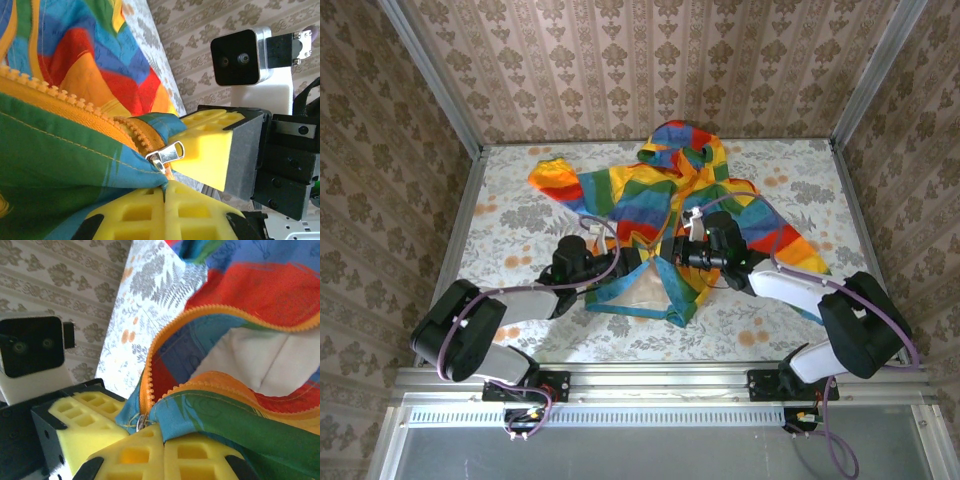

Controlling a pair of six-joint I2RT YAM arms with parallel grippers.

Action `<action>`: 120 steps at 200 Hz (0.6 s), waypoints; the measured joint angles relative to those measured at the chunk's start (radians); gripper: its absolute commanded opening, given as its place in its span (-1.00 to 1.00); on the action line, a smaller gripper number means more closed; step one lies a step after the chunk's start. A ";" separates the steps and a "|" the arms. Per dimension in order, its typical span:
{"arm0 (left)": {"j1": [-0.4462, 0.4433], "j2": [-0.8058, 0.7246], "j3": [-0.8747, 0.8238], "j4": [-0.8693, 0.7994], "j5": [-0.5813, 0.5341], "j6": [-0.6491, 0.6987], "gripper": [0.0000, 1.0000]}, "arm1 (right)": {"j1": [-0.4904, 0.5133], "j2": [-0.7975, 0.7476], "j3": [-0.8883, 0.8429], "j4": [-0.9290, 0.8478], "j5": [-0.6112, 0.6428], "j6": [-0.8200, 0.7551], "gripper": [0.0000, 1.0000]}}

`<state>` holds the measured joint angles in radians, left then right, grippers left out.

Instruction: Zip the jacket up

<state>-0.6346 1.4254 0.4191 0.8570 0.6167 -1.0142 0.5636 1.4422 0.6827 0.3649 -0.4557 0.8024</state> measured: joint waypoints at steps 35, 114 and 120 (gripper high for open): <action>-0.027 0.000 -0.002 -0.115 0.032 0.018 -1.00 | 0.019 0.003 -0.085 0.037 0.004 -0.004 -1.00; -0.088 0.037 -0.034 -0.240 0.014 0.066 -0.97 | 0.070 0.142 -0.146 0.158 0.011 0.029 -1.00; -0.089 0.037 -0.034 -0.245 0.012 0.066 -0.92 | 0.072 0.145 -0.149 0.166 0.011 0.036 -1.00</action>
<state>-0.7238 1.4624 0.3855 0.6125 0.6285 -0.9478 0.6353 1.5875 0.5339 0.5308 -0.4446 0.8383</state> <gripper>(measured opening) 0.051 0.058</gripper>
